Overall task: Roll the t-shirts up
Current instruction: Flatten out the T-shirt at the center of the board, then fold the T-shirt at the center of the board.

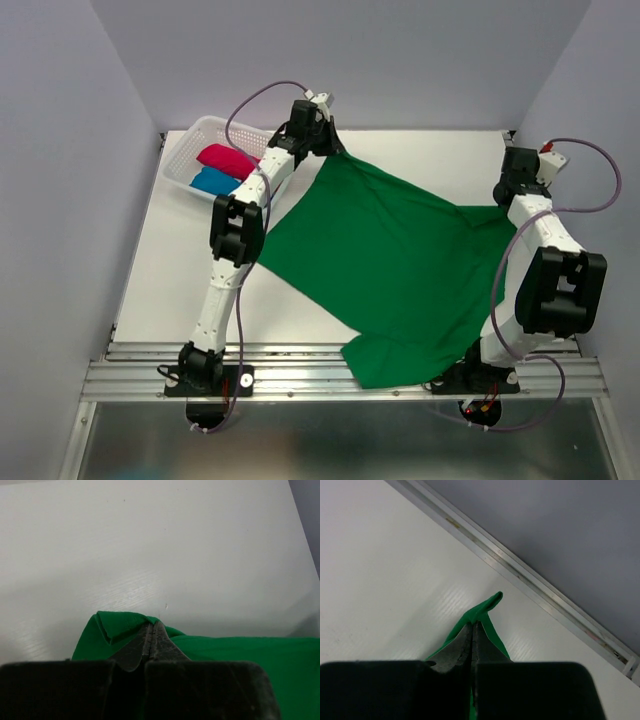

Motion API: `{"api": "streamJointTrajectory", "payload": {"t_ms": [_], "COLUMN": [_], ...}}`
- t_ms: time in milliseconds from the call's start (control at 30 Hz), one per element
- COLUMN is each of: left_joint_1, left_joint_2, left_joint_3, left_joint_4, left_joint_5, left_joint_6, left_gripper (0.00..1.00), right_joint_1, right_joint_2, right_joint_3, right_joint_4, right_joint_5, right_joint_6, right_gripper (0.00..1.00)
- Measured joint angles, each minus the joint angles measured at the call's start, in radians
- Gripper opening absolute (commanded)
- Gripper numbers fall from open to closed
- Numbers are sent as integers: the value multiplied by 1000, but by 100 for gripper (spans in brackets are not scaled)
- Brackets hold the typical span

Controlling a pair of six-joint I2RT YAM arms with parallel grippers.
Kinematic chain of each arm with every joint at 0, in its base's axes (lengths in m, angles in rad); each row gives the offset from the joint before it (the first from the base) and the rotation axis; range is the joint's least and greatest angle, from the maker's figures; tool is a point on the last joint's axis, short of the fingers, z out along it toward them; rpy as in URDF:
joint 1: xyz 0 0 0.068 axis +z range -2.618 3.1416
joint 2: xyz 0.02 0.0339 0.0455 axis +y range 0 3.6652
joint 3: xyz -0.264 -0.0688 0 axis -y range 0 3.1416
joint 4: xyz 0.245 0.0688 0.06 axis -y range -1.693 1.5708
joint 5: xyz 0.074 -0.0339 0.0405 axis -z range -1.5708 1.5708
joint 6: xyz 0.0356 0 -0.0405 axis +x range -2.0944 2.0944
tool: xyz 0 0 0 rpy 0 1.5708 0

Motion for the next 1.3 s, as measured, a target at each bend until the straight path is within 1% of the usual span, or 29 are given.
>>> {"api": "streamJointTrajectory", "payload": {"t_ms": [67,333,600,733,1033,1133,1300], "left_joint_1": [6,27,39,44,53,54,54], "left_joint_2": [26,68,101,102,101,101,91], "left_joint_3": [36,56,57,53,3,3,-18], "left_joint_4": [15,40,54,63,50,47,44], "left_joint_5": [0,0,-4,1,11,11,11], "left_joint_6": [-2,-10,-10,-10,-2,9,21], "left_gripper": [0,0,0,0,0,0,0], "right_joint_1": [-2,-4,-5,-5,-5,-5,-4], "right_joint_2": [31,140,145,132,-25,-108,-198], "right_joint_3": [21,115,129,128,66,-4,-75], "right_joint_4": [30,72,86,54,-149,-212,-296], "right_joint_5": [-1,-9,-66,-102,-159,-192,-256], "right_joint_6": [-3,-3,-6,21,151,197,251], "right_gripper": [1,1,1,1,1,1,1]}}
